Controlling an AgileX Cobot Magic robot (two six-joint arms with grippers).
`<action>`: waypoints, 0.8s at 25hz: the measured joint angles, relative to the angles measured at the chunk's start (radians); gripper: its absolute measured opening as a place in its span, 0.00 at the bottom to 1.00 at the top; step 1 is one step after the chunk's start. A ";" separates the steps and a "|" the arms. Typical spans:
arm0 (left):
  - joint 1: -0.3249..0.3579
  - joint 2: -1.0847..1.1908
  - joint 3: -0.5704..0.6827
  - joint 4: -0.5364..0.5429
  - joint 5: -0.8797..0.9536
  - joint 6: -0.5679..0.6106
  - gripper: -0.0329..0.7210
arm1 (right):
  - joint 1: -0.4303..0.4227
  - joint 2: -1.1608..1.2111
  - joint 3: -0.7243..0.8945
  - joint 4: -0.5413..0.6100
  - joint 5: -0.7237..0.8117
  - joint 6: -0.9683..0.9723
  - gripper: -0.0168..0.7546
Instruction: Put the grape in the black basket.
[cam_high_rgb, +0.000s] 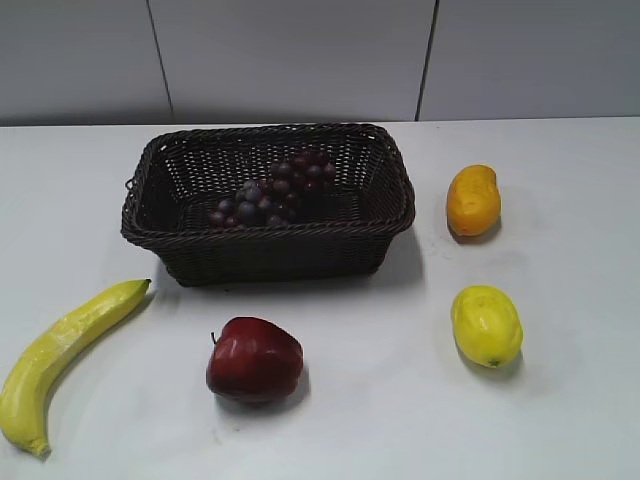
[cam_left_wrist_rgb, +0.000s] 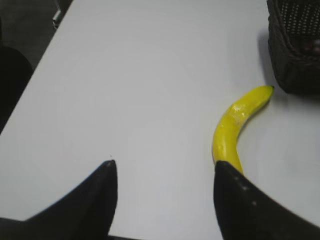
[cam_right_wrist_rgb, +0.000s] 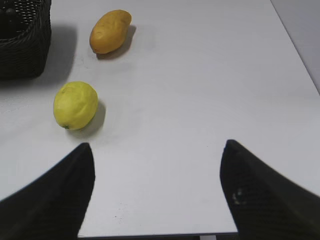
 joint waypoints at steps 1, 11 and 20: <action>0.000 -0.024 0.000 0.002 0.001 0.000 0.81 | 0.000 0.000 0.000 0.000 0.000 0.000 0.79; 0.000 -0.053 0.067 -0.031 -0.087 0.048 0.81 | 0.000 0.000 0.000 0.000 0.000 0.000 0.79; 0.000 -0.053 0.090 -0.064 -0.139 0.071 0.81 | 0.000 0.000 0.000 0.000 0.000 0.000 0.79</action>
